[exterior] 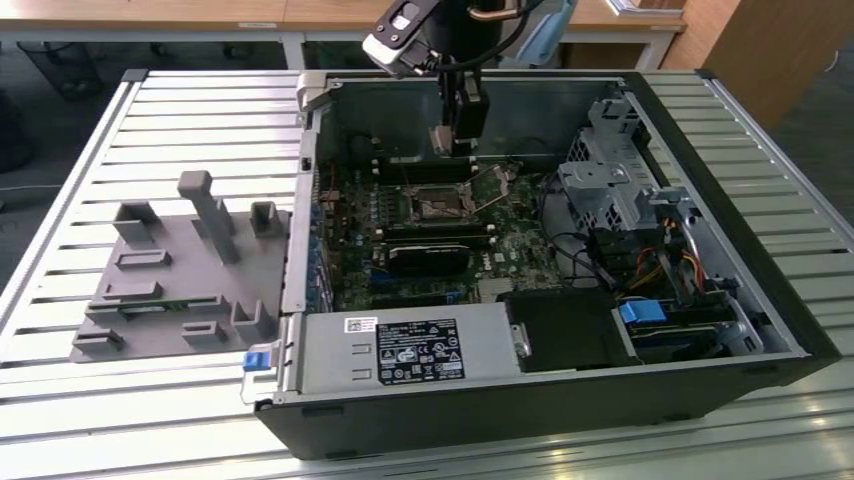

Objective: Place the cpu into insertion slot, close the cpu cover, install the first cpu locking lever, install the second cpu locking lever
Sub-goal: 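Place the cpu into insertion slot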

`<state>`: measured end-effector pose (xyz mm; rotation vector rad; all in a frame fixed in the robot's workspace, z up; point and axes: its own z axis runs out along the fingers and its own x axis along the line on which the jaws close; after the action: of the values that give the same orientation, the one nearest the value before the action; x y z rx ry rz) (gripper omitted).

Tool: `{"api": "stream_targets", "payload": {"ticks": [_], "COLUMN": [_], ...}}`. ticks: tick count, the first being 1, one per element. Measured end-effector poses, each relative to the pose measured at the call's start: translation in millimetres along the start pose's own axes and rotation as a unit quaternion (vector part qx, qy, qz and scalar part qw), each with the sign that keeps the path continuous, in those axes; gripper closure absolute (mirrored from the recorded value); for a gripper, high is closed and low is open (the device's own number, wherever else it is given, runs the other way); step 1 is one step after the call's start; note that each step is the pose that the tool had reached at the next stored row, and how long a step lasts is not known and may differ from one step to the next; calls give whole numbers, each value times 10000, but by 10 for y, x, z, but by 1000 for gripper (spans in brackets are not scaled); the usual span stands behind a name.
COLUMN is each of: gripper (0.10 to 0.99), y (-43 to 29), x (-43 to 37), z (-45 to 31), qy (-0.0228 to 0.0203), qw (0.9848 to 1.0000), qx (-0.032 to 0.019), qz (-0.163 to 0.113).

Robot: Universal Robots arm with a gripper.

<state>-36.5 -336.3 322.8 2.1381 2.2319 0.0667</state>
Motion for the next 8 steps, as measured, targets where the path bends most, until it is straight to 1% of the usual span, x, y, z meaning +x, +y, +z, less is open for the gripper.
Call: {"api": "stream_targets", "payload": {"ticks": [8], "gripper": [545], "y": [-5], "x": [5], "z": [56], "qy": [-1], "qw": [10000], "qx": [-1], "qz": [0]}}
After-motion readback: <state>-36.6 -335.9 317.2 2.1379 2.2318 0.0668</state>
